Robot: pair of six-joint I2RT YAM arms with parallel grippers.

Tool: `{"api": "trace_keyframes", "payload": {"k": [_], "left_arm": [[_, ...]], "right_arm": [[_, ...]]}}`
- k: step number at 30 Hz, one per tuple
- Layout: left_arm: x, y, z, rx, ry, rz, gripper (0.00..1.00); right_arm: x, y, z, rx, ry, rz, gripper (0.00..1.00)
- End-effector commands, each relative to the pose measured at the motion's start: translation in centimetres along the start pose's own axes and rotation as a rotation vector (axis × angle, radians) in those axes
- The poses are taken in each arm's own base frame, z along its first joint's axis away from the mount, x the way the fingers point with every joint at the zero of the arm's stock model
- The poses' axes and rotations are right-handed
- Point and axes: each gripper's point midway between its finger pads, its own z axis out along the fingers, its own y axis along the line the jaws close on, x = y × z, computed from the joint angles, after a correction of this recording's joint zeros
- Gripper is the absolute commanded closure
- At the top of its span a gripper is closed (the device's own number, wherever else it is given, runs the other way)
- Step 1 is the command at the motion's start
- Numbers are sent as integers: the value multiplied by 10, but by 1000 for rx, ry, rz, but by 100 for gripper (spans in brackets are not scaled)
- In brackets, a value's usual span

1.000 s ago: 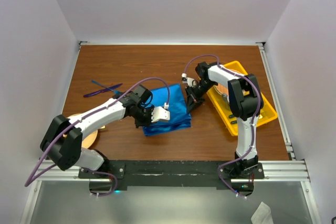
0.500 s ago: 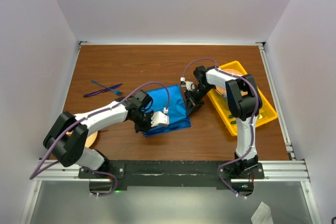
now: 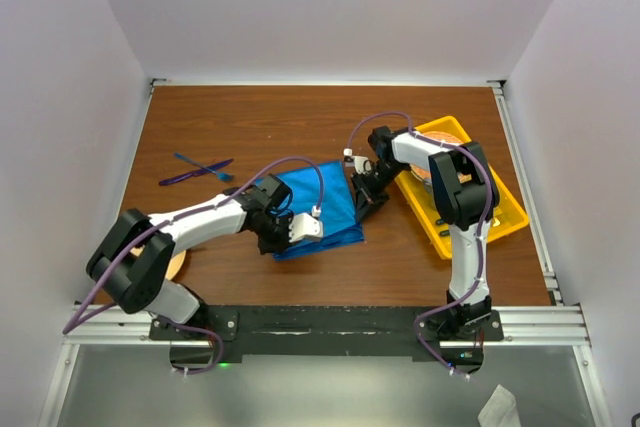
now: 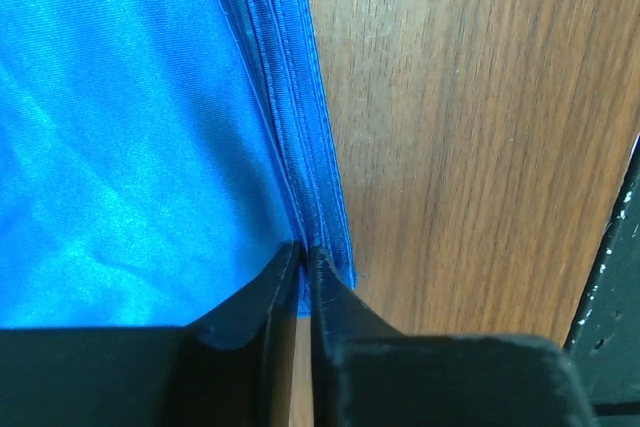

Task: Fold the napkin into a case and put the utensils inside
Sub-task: Fold the square-folded napkin at the center of the board.

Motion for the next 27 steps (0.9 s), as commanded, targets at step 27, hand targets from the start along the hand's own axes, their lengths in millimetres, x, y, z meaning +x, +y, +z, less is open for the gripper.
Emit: {"api": "trace_keyframes", "payload": {"k": [27], "left_arm": [[37, -14, 2, -77, 138, 139, 91]], "right_arm": [[21, 10, 11, 12, 36, -39, 100]]}}
